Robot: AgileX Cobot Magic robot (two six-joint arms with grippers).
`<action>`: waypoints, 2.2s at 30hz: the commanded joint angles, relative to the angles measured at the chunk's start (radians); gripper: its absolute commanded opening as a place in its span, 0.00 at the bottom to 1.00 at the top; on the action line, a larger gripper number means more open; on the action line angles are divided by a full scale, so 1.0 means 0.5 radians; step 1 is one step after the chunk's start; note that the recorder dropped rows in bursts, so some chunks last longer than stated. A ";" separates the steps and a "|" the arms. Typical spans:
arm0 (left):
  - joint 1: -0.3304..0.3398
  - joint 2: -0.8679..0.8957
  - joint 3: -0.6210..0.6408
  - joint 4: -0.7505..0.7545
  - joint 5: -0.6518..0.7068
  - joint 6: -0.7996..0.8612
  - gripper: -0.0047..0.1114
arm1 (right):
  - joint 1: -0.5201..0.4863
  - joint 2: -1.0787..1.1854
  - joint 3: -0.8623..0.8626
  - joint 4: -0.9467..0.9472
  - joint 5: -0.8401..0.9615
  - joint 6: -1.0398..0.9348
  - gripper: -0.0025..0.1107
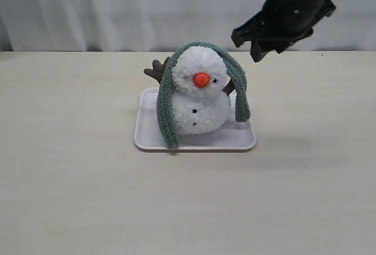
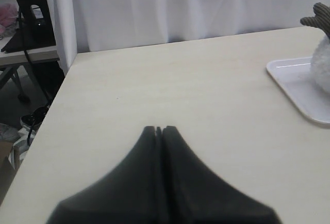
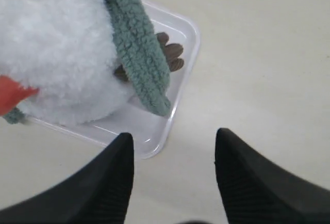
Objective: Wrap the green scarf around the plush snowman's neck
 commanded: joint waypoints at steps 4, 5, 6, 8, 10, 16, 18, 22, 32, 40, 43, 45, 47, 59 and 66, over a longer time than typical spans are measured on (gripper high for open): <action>0.001 -0.005 0.007 -0.004 -0.020 -0.002 0.04 | -0.232 -0.365 0.892 0.466 -0.917 -0.603 0.44; 0.001 -0.005 0.007 -0.004 -0.020 -0.002 0.04 | -0.235 -0.366 0.994 0.508 -1.044 -0.648 0.44; 0.001 -0.005 0.007 -0.004 -0.020 -0.002 0.04 | -0.235 -0.357 1.065 0.578 -1.152 -0.701 0.44; 0.001 -0.005 0.007 -0.004 -0.020 -0.002 0.04 | -0.210 -0.314 1.182 0.788 -1.337 -0.927 0.44; 0.001 -0.005 0.007 -0.004 -0.020 -0.002 0.04 | -0.177 -0.260 1.223 0.959 -1.400 -1.117 0.44; 0.001 -0.005 0.007 -0.004 -0.020 -0.002 0.04 | -0.160 -0.077 1.223 1.057 -1.519 -1.180 0.53; 0.001 -0.005 0.007 -0.004 -0.020 -0.002 0.04 | -0.160 -0.040 1.223 1.057 -1.575 -1.180 0.58; 0.001 -0.005 0.007 -0.004 -0.020 -0.002 0.04 | -0.160 0.003 1.223 1.111 -1.684 -1.221 0.56; 0.001 -0.005 0.007 -0.004 -0.020 -0.002 0.04 | -0.081 0.208 1.210 1.115 -1.874 -1.320 0.53; 0.001 -0.005 0.007 -0.004 -0.020 -0.002 0.04 | 0.020 0.234 1.210 1.115 -2.137 -1.286 0.34; 0.001 -0.005 0.007 -0.004 -0.020 -0.002 0.04 | 0.016 0.234 1.210 1.115 -2.170 -1.286 0.26; 0.001 -0.005 0.007 -0.004 -0.020 -0.002 0.04 | 0.016 0.237 1.210 1.139 -2.204 -1.244 0.26; 0.001 -0.005 0.007 -0.004 -0.020 -0.002 0.04 | 0.016 0.237 1.210 1.162 -2.203 -1.239 0.26; 0.001 -0.005 0.007 -0.004 -0.020 -0.002 0.04 | 0.020 -0.030 1.148 1.169 -1.673 -1.281 0.06; 0.001 -0.005 0.007 -0.004 -0.020 -0.002 0.04 | 0.020 0.017 0.902 1.169 -0.918 -1.049 0.06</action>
